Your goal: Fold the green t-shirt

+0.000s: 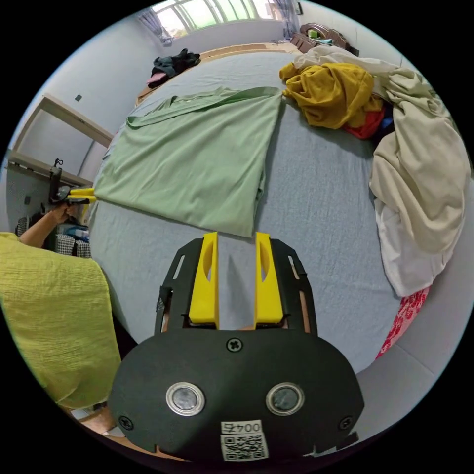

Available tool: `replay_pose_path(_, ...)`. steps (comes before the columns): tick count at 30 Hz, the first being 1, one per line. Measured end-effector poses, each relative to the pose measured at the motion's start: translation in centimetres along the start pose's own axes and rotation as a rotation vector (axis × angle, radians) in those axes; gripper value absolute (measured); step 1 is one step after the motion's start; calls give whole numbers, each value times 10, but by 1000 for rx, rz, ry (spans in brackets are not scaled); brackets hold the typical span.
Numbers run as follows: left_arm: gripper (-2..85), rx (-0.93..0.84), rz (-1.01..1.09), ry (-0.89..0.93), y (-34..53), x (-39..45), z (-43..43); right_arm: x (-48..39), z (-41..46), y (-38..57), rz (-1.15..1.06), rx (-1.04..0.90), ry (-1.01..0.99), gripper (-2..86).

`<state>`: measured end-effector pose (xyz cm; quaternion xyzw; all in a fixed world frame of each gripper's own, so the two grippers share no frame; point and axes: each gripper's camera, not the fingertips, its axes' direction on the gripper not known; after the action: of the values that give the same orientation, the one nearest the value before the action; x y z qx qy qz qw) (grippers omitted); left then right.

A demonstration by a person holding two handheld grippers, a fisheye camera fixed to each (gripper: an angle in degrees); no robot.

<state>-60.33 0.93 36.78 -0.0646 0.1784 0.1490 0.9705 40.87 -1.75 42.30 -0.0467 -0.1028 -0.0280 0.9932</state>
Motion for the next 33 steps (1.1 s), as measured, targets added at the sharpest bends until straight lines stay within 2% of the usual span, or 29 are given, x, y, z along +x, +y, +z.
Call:
replay_pose_path(5, 84, -14, -11, 0, 1, 8, 3, 8, 7, 5, -43, -47, -53, 105)
replay_pose_path(8, 68, -23, -15, -22, 0, 13, 5, 7, 9, 11, -77, -68, -90, 73)
replay_pose_path(10, 46, -31, -22, -4, 0, 16, 6, 5, 4, 16, -97, -66, -103, 15)
replay_pose_path(13, 30, -33, -41, 1, 2, 19, 5, 4, -2, 24, -99, -74, -74, 0)
replay_pose_path(23, 12, -15, -86, 49, 15, 30, -12, -2, -25, 55, -115, -99, -127, -6)
replay_pose_path(29, 10, -92, -42, 28, 37, 63, -9, -29, -23, 108, -136, -155, -169, -7)
replay_pose_path(33, 9, -119, -48, 5, 54, 86, 1, -41, -9, 154, -61, -158, -217, -6)
